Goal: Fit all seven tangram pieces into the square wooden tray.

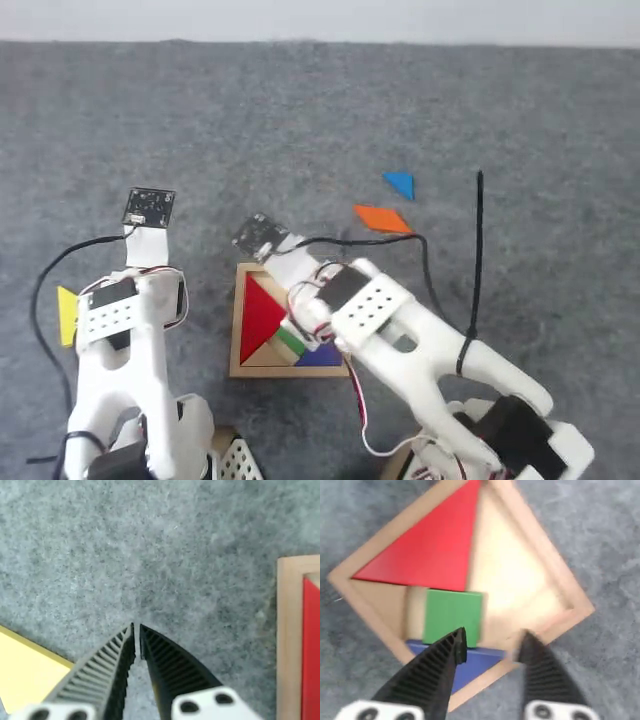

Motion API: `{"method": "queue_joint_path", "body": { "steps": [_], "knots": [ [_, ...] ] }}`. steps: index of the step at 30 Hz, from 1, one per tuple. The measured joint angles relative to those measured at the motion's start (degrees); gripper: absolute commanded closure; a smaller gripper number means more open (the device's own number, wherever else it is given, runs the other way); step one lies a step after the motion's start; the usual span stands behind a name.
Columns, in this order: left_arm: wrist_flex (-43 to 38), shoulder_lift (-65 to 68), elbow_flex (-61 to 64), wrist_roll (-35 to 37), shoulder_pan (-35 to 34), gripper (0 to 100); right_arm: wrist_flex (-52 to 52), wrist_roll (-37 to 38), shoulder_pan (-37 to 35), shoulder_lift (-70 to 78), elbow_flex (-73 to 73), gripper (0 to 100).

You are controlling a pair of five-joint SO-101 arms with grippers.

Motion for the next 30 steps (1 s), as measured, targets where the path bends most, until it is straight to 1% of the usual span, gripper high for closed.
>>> {"method": "queue_joint_path", "body": {
  "steps": [5,13,18,21,24,26,30],
  "knots": [
    [0.00,0.00,0.00,0.00,0.00,99,-8.26,0.70,0.62,1.58,4.57,99.3],
    [0.00,0.00,0.00,0.00,0.00,99,-10.37,3.87,0.70,5.63,4.57,99.1],
    [0.00,0.00,0.00,0.00,0.00,99,-10.37,4.22,-3.96,5.63,4.57,99.1],
    [0.00,0.00,0.00,0.00,0.00,99,-10.37,4.31,-5.10,5.63,4.57,99.1],
    [0.00,0.00,0.00,0.00,0.00,99,-10.29,4.31,-5.10,5.54,4.57,99.1],
    [0.00,0.00,0.00,0.00,0.00,99,-8.00,4.31,-4.84,4.57,4.48,99.1],
    [0.00,0.00,0.00,0.00,0.00,98,-1.85,4.31,-0.09,-2.55,4.48,99.1]
  ]
}}
